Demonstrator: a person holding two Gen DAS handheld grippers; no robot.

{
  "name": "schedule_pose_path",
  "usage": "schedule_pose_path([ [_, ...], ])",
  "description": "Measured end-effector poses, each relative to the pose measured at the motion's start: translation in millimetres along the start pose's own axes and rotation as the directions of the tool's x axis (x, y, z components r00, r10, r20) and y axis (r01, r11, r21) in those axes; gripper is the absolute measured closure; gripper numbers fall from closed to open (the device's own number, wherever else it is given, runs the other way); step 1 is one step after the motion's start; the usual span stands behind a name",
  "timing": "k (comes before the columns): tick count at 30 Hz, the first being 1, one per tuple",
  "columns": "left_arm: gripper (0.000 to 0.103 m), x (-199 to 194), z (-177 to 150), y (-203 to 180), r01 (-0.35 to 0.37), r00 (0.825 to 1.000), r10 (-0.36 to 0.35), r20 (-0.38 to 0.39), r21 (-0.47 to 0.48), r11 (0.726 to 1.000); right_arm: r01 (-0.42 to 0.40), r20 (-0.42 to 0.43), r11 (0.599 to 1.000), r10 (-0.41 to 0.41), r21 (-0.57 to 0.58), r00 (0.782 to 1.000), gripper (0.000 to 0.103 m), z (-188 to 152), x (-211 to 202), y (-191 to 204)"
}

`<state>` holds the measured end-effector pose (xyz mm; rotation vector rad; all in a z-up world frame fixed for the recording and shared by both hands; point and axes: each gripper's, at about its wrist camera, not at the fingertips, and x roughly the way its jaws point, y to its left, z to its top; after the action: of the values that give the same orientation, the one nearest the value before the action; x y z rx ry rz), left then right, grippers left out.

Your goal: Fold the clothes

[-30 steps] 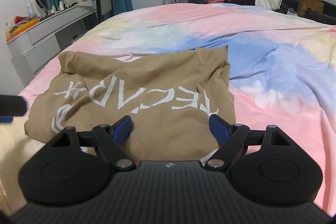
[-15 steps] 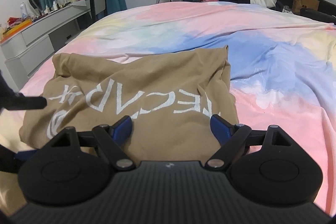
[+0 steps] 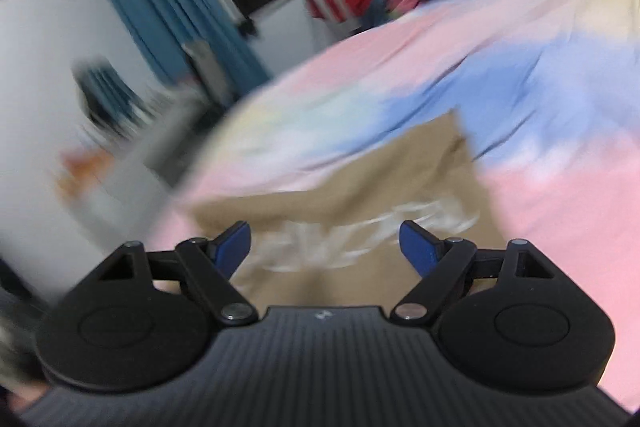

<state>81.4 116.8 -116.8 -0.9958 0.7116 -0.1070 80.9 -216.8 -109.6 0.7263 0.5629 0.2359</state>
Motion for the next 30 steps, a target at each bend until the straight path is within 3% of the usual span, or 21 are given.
schedule_pose_path([
  [3,0.080,-5,0,-7,0.041,0.999,-0.042,0.024,0.025,0.999,-0.163,-0.098,0.957,0.191,0.239,0.977,0.018,-13,8,-15],
  [6,0.080,-7,-3,-12,0.070,0.997,-0.072,0.036,0.036,0.997,-0.203,-0.189,0.876,0.310,0.438,0.932,0.018,-35,32,-32],
  [9,0.080,-8,-3,-13,0.083,0.996,-0.084,0.040,0.028,0.996,-0.187,-0.220,0.834,0.341,0.518,0.914,0.018,-43,49,-42],
  [14,0.081,-8,-1,-8,0.087,0.995,-0.087,0.041,0.001,0.996,-0.150,-0.130,0.792,0.277,0.592,0.952,0.018,-39,47,-61],
  [19,0.081,-7,2,-8,0.088,0.995,-0.088,0.043,-0.013,0.996,-0.009,-0.079,0.788,0.073,0.616,0.994,0.021,-37,33,-78],
  [24,0.081,-7,3,-7,0.083,0.996,-0.082,0.044,-0.011,0.997,0.068,-0.035,0.777,-0.059,0.625,0.998,0.033,-35,24,-84],
  [27,0.081,-7,3,-6,0.082,0.996,-0.081,0.044,-0.011,0.997,0.075,-0.006,0.789,-0.090,0.610,0.996,0.036,-29,18,-82],
  [30,0.081,-7,2,-8,0.079,0.996,-0.079,0.045,-0.003,0.997,0.082,0.022,0.800,-0.119,0.595,0.993,0.046,-23,12,-80],
])
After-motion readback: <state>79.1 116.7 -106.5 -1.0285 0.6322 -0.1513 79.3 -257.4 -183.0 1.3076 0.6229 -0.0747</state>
